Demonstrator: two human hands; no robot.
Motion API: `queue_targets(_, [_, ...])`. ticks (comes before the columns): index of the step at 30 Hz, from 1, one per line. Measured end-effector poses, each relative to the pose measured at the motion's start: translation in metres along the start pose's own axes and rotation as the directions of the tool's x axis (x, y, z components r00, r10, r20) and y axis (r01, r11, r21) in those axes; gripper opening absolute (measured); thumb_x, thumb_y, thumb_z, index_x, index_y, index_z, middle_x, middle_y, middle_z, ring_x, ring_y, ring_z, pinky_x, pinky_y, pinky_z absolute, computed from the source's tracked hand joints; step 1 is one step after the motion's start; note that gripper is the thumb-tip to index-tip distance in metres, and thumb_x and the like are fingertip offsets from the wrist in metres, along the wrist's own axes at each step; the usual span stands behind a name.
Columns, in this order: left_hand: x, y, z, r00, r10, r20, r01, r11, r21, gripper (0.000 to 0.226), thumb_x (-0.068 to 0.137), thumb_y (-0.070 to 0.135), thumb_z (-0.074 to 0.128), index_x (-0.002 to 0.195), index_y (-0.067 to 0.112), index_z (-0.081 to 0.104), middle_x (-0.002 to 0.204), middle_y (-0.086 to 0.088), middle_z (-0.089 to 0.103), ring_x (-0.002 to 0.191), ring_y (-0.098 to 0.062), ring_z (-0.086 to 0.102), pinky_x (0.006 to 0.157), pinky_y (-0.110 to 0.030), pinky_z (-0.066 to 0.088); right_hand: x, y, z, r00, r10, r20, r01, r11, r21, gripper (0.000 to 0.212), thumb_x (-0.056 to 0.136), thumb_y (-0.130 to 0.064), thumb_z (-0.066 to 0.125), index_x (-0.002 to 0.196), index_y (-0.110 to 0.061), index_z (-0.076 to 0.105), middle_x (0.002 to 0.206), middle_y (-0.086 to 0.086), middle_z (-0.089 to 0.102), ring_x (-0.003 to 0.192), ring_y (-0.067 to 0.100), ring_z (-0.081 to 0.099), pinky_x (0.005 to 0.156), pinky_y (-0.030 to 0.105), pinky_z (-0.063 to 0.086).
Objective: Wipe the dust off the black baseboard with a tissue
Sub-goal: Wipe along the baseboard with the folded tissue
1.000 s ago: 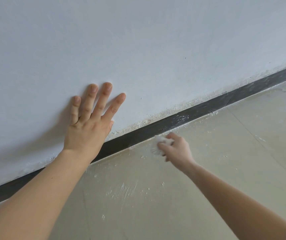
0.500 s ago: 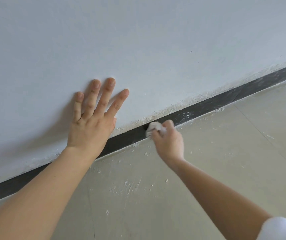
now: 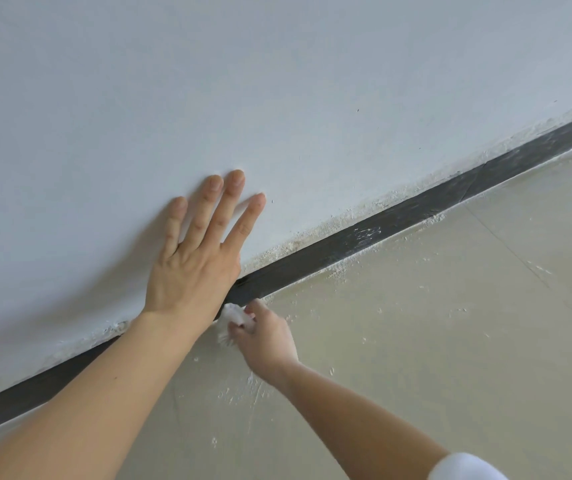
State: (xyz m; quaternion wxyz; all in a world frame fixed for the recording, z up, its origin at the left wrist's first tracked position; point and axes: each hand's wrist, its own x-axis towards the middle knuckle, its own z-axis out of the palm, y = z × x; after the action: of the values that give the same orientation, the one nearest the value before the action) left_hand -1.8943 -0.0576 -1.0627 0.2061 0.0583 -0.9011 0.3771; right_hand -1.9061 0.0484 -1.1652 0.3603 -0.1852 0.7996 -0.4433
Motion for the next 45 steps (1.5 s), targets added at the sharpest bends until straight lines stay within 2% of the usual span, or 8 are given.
queue_targets(8, [0.006, 0.011, 0.003, 0.996, 0.094, 0.012, -0.094, 0.995, 0.031, 0.093, 0.082, 0.027, 0.063, 0.155, 0.016, 0.007, 0.159, -0.012, -0.015, 0.146, -0.027, -0.018, 0.116, -0.044, -0.002, 0.03, 0.021, -0.058, 0.896, 0.227, -0.383, -0.067, 0.919, 0.388, 0.006, 0.082, -0.009, 0.056, 0.079, -0.009, 0.051, 0.063, -0.007, 0.061, 0.064, 0.022, 0.066, 0.063, 0.043, 0.057])
queue_targets(17, [0.053, 0.038, 0.011, 0.975, 0.21, -0.073, -0.204, 0.975, 0.089, 0.091, 0.084, 0.024, 0.056, 0.155, 0.017, 0.0, 0.159, -0.011, -0.017, 0.145, -0.026, -0.02, 0.117, -0.04, -0.004, 0.05, 0.042, -0.156, 0.758, 0.341, -0.557, -0.051, 0.881, 0.47, 0.018, 0.081, -0.002, 0.051, 0.07, -0.012, 0.042, 0.066, 0.0, 0.06, 0.062, 0.026, 0.065, 0.063, 0.04, 0.058])
queue_targets(24, [0.068, 0.039, 0.012, 0.974, 0.222, -0.046, -0.212, 0.964, 0.164, 0.095, 0.085, 0.032, 0.06, 0.155, 0.016, -0.003, 0.159, -0.01, -0.019, 0.144, -0.026, -0.022, 0.117, -0.038, -0.009, 0.04, 0.064, -0.215, 0.558, 0.457, -0.693, -0.02, 0.842, 0.539, 0.014, 0.082, -0.018, 0.054, 0.073, -0.014, 0.043, 0.076, 0.013, 0.062, 0.058, 0.027, 0.061, 0.052, 0.034, 0.051])
queue_targets(27, [0.068, 0.039, 0.013, 0.973, 0.227, -0.036, -0.216, 0.957, 0.194, 0.094, 0.086, 0.035, 0.059, 0.155, 0.017, -0.002, 0.159, -0.01, -0.017, 0.145, -0.027, -0.022, 0.116, -0.039, -0.009, 0.024, 0.066, -0.205, 0.669, 0.197, -0.716, -0.098, 0.979, 0.178, 0.018, 0.085, -0.024, 0.054, 0.075, -0.013, 0.045, 0.061, 0.002, 0.052, 0.055, 0.017, 0.047, 0.048, 0.029, 0.034])
queue_targets(30, [0.068, 0.04, 0.013, 0.973, 0.226, -0.043, -0.212, 0.952, 0.22, 0.093, 0.086, 0.037, 0.057, 0.155, 0.017, -0.001, 0.159, -0.011, -0.015, 0.145, -0.028, -0.022, 0.116, -0.039, -0.009, 0.015, 0.055, -0.173, 0.853, -0.012, -0.522, 0.036, 0.999, 0.035, 0.019, 0.084, -0.026, 0.057, 0.076, -0.013, 0.045, 0.055, -0.001, 0.049, 0.051, 0.016, 0.041, 0.048, 0.028, 0.032])
queue_targets(33, [0.068, 0.038, 0.012, 0.972, 0.232, -0.045, -0.215, 0.948, 0.235, 0.091, 0.086, 0.037, 0.056, 0.155, 0.017, 0.0, 0.16, -0.011, -0.011, 0.145, -0.028, -0.02, 0.116, -0.039, -0.008, 0.019, 0.038, -0.147, 0.91, -0.135, -0.393, 0.094, 0.988, -0.124, 0.027, 0.09, -0.035, 0.05, 0.081, -0.011, 0.042, 0.058, 0.005, 0.054, 0.056, 0.027, 0.05, 0.05, 0.031, 0.033])
queue_targets(39, [0.067, 0.036, 0.013, 0.97, 0.243, -0.031, -0.229, 0.946, 0.229, 0.095, 0.086, 0.038, 0.06, 0.155, 0.017, -0.002, 0.16, -0.01, -0.013, 0.145, -0.027, -0.021, 0.116, -0.038, -0.01, 0.036, 0.042, -0.166, 0.861, -0.137, -0.49, 0.084, 0.988, -0.128, 0.024, 0.093, -0.029, 0.051, 0.082, -0.012, 0.038, 0.063, 0.006, 0.054, 0.064, 0.031, 0.054, 0.056, 0.036, 0.039])
queue_targets(45, [0.068, 0.036, 0.013, 0.97, 0.243, -0.012, -0.233, 0.942, 0.243, 0.096, 0.086, 0.041, 0.058, 0.155, 0.017, -0.004, 0.16, -0.011, -0.014, 0.144, -0.029, -0.022, 0.115, -0.04, -0.012, 0.051, 0.058, -0.225, 0.658, 0.166, -0.734, -0.128, 0.986, 0.109, 0.021, 0.092, -0.026, 0.049, 0.08, -0.01, 0.043, 0.063, -0.002, 0.045, 0.063, 0.02, 0.043, 0.051, 0.031, 0.026])
